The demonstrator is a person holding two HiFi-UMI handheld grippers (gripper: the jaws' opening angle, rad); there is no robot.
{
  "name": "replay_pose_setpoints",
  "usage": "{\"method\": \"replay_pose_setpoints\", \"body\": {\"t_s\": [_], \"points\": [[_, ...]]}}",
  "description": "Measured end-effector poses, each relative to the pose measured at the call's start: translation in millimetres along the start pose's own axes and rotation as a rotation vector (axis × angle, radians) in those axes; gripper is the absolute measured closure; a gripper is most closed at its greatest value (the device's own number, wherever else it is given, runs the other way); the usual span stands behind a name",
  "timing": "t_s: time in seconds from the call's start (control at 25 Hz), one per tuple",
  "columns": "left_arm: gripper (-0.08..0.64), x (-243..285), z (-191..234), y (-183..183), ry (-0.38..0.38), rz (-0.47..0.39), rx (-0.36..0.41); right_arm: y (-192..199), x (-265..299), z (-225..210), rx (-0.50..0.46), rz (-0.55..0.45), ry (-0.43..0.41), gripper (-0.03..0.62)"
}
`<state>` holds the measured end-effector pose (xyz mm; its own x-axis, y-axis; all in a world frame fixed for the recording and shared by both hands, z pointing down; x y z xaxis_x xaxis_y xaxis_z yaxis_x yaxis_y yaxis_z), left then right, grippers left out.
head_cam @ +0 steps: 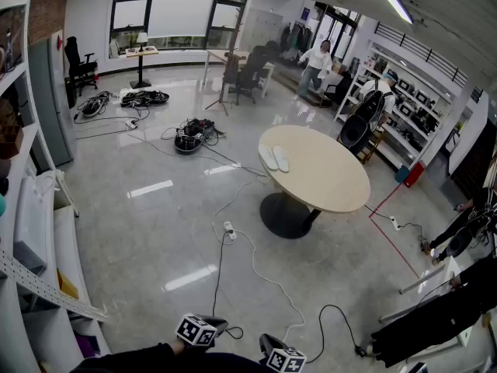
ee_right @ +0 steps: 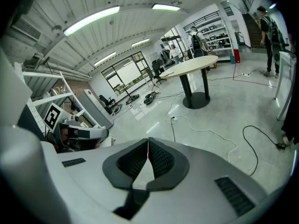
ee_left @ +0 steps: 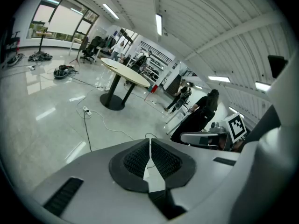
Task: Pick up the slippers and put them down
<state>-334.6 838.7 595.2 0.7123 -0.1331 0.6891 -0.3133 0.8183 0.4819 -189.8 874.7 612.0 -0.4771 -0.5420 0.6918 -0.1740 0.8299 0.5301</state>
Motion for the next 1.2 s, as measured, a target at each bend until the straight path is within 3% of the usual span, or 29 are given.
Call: {"method": "replay_pose_setpoints", "body": {"t_s": [0.28,0.4,0.64,0.92,1.2], "points": [[0.535,57.4,-83.2,4.5,-0.035,0.062,0.144,20.5,-61.4,-75.3,0.085,-0.035,0.002,0.575],[0.535,72.1,-102.3,11.1,-0.053,0.081,0.162,29.4,-75.0,-92.6,0.102,-0.037,-0.012,0.575],[0.535,87.4,-124.4,14.5,-0.089,0.075,0.129,23.3,-94.1,-115.1,0.081,-0.061,-0.023,0.575],[0.535,93.6,-132.1,23.9,-0.130,0.053,0.069,26.9,-92.3,-123.6,0.038,-0.010,-0.060,0.575],[0.535,87.5,-132.3,29.4,-0.148,0.043,-0.038,28.4,-81.6,-119.4,0.007,0.060,-0.101,0.575]]}}
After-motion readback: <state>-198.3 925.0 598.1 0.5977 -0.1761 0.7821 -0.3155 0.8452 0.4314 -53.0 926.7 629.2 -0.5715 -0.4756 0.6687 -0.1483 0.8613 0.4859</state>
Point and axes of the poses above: the fingertips, and each gripper's own axes: x forward along the fingers, z to its left, y out of its underside, the point moved 1 cm from there along -x, backward along the fingers, and after that the axes turned 11 degrees about z, right-handed, at the moved point
